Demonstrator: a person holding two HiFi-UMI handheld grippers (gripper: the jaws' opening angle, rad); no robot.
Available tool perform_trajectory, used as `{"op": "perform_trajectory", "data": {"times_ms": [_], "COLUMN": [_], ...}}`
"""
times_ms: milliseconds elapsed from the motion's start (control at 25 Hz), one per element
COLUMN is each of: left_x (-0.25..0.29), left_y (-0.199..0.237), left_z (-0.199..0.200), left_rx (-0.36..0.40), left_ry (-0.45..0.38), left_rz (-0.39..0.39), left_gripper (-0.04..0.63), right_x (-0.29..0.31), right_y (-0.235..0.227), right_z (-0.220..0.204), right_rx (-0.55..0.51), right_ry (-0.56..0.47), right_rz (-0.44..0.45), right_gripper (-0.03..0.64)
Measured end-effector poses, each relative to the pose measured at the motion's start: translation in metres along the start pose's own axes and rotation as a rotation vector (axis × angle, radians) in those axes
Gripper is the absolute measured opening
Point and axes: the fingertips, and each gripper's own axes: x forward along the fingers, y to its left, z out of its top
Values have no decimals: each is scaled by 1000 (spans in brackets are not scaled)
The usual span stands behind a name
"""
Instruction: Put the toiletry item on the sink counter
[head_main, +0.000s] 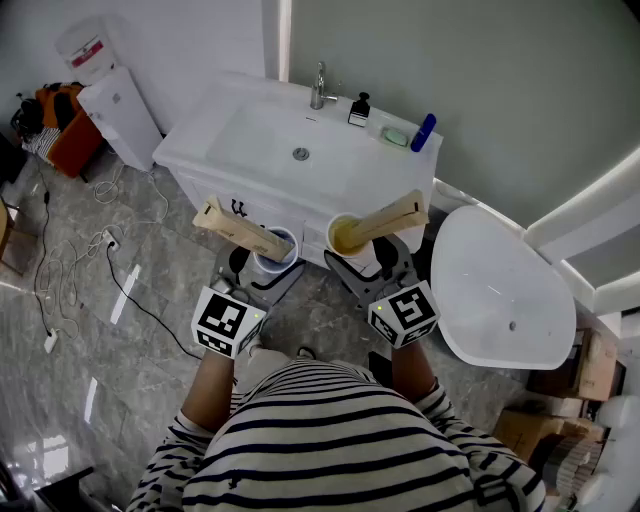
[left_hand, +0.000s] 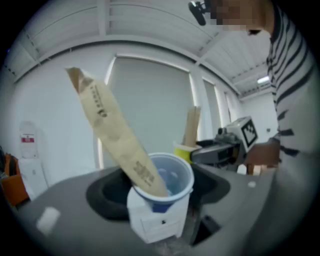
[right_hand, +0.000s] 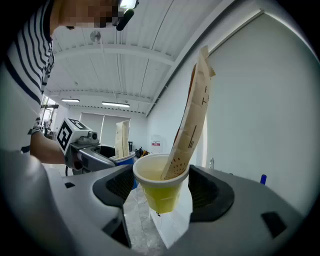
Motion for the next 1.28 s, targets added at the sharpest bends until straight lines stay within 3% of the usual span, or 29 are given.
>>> {"op": "perform_trajectory", "data": {"times_ms": [400,640,1280], "left_x": [1,-5,-13], "left_y": [5,8,6], "left_z": [1,1,-8], "left_rx": [3,3,-22], "left_ry": [-1,1,10], "left_rz": [-8,4,8], "left_gripper": [370,370,370], "right_x": [5,5,10], "right_y": [-2,2,19], "right_z": [4,8,-1], "right_rx": [-3,73,78], "right_ry": [-11,-44,-4], "right_rz": [-5,4,45], "right_gripper": [313,313,313]}}
